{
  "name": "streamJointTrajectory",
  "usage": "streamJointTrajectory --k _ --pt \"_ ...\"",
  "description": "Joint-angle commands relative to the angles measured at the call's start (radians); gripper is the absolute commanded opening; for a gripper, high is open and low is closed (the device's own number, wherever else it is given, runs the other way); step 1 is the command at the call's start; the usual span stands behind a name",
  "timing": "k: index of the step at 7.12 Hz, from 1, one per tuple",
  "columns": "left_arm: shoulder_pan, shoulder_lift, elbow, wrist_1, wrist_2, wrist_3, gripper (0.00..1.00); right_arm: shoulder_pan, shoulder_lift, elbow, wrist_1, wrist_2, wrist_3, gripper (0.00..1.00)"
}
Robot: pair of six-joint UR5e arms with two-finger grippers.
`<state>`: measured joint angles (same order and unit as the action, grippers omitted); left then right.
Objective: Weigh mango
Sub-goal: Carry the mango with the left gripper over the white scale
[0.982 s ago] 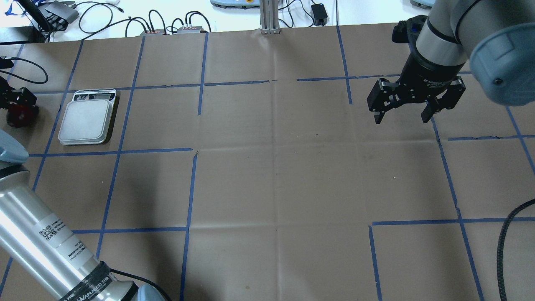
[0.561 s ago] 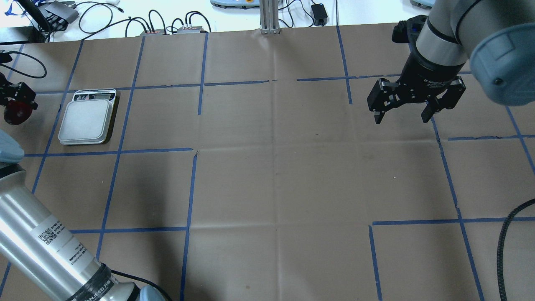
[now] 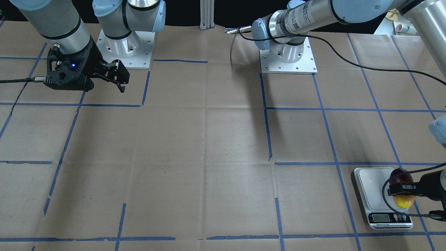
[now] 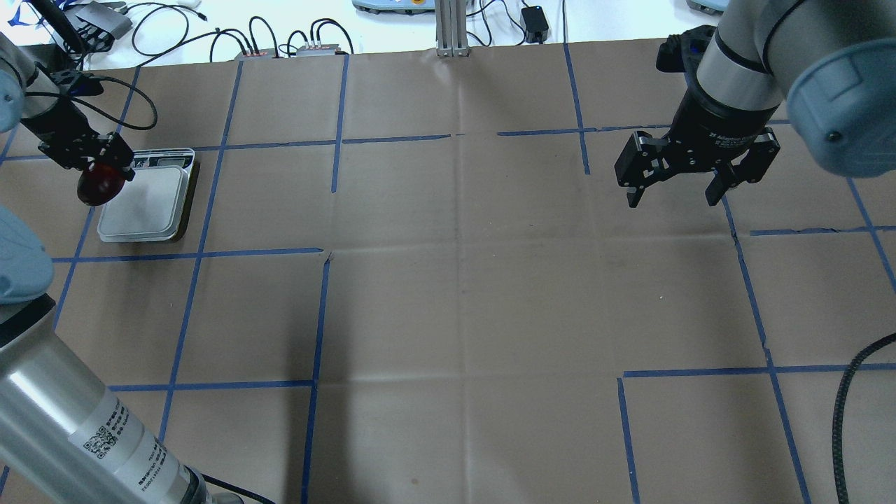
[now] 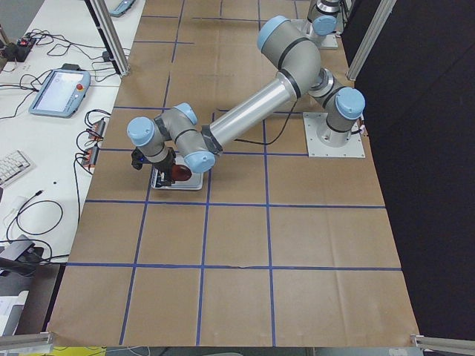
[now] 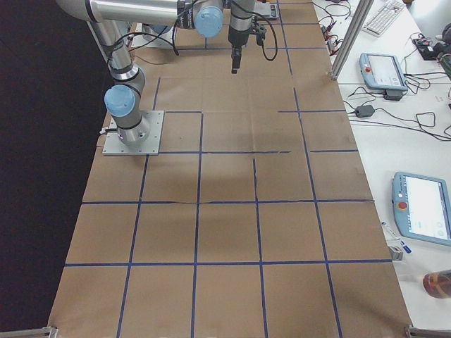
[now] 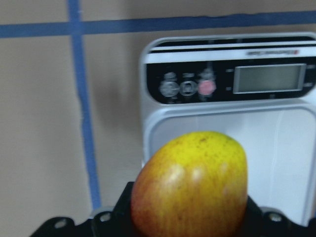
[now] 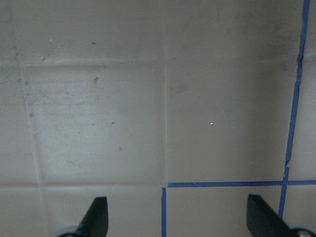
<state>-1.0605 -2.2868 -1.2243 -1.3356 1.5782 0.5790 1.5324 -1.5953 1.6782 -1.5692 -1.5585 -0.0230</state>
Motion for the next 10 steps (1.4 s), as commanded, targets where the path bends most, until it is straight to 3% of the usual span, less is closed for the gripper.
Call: streamJointTrajectory --k 1,2,4,5,7,10 --pt "-0.015 -0.011 -0.027 0.042 -0.007 -0.014 0.87 0.0 0.0 0.0 0.0 0.0 0.0 1.0" --pt "-0.018 -0.003 -0.03 0.042 -0.009 -0.016 0.99 0.0 0.0 0.0 0.0 0.0 0.0 1.0" --pt "-0.033 0.058 -0.026 0.027 0.003 -0.059 0.99 0.0 0.0 0.0 0.0 0.0 0.0 1.0" --pt "-0.086 0.14 -0.035 0.013 0.003 -0.079 0.99 0.0 0.0 0.0 0.0 0.0 0.0 1.0" --pt "-0.23 0.31 -0.037 -0.202 -0.01 -0.303 0.99 0.0 0.0 0.0 0.0 0.0 0.0 1.0" --pt "-0.503 0.428 -0.034 -0.244 -0.007 -0.666 0.99 0.0 0.0 0.0 0.0 0.0 0.0 1.0"
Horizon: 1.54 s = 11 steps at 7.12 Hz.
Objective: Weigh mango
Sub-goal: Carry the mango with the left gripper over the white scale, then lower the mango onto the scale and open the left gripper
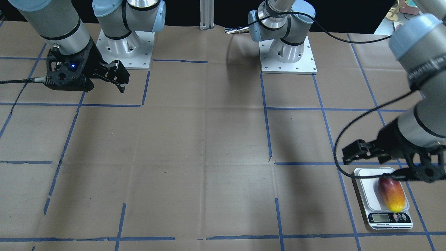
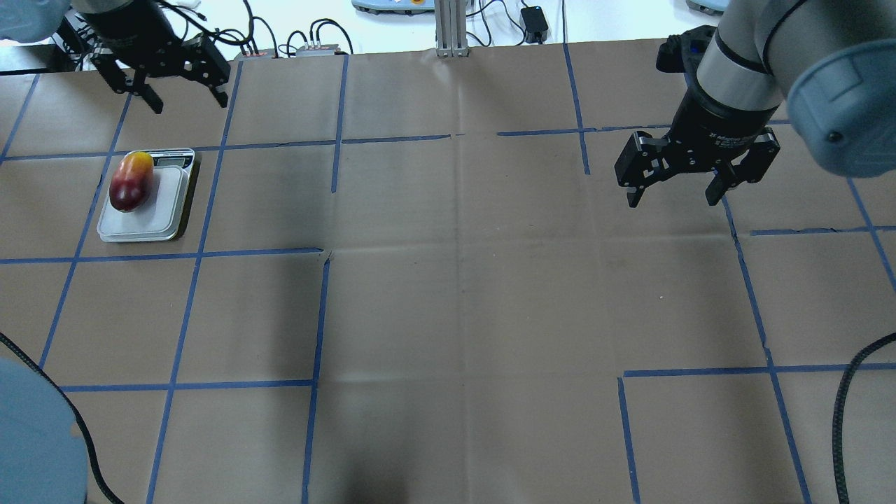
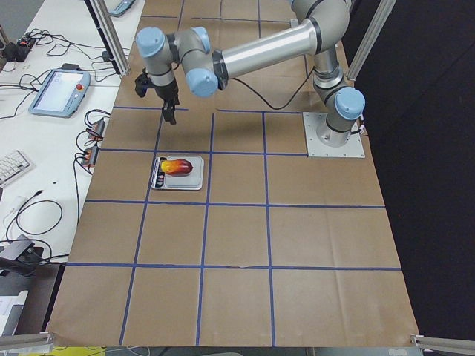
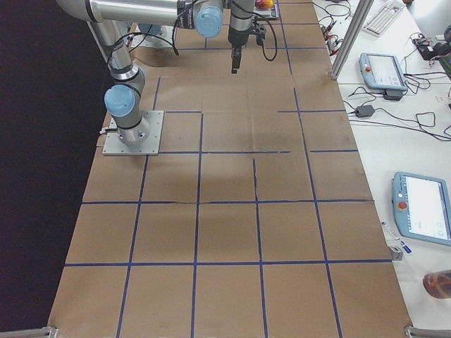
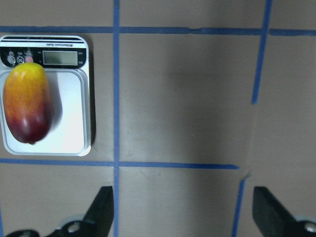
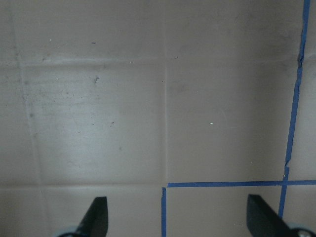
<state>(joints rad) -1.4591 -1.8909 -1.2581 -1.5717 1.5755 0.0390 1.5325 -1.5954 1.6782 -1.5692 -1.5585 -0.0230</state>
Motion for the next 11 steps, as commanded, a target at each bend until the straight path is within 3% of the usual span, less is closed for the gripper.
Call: streamJointTrajectory --k 1,3,6,11 --pt "-0.144 0.041 -0.003 -0.023 0.004 -0.167 1.0 0.0 0.0 0.0 0.0 0.0 0.0 1.0" --pt "-0.142 0.052 -0.032 -0.063 0.006 -0.162 1.0 0.0 0.0 0.0 0.0 0.0 0.0 1.0" --pt "-0.133 0.139 -0.176 -0.038 0.001 -0.131 1.0 0.0 0.0 0.0 0.0 0.0 0.0 1.0" --pt "-0.112 0.145 -0.193 -0.007 0.003 -0.116 1.0 0.0 0.0 0.0 0.0 0.0 0.0 1.0"
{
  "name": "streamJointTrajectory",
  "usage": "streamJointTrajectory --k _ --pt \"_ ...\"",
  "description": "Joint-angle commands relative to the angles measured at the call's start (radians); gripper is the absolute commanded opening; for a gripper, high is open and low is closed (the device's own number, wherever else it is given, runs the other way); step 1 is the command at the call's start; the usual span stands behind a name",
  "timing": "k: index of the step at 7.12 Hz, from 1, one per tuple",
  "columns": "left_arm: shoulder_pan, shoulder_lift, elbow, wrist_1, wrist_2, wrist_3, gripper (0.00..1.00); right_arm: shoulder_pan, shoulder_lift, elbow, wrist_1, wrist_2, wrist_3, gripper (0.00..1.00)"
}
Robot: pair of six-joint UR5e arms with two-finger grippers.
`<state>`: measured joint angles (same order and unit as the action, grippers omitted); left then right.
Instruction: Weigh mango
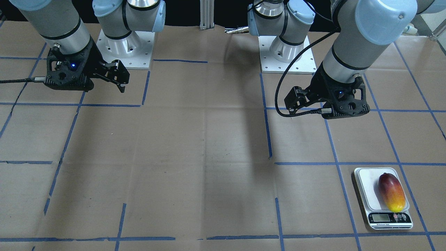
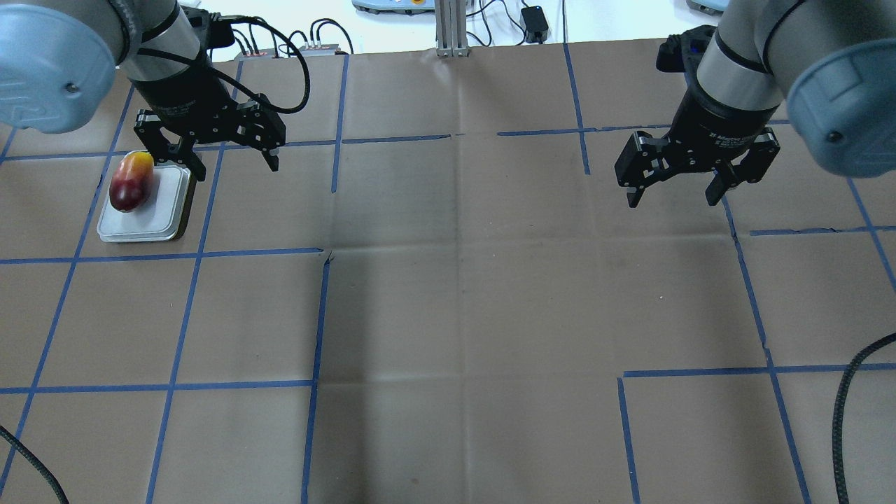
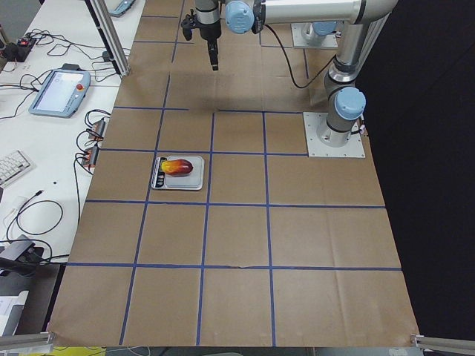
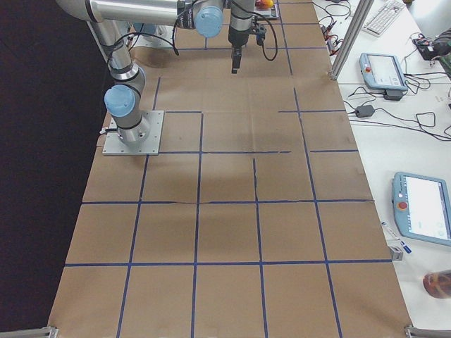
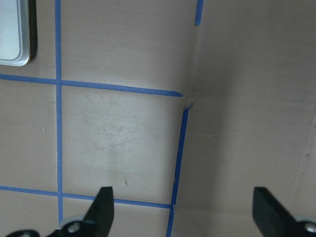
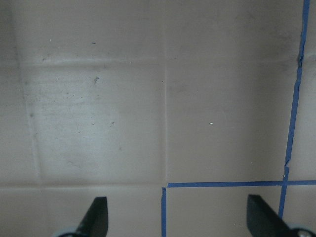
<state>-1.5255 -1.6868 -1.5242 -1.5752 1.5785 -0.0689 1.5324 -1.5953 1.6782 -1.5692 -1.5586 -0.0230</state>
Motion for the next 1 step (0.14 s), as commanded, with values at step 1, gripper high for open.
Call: streamJointTrajectory --k 1 --pt "0.004 0.001 -0.001 0.0 0.0 0.0 1.0 0.0 0.0 0.0 0.0 0.0 0.0 1.0"
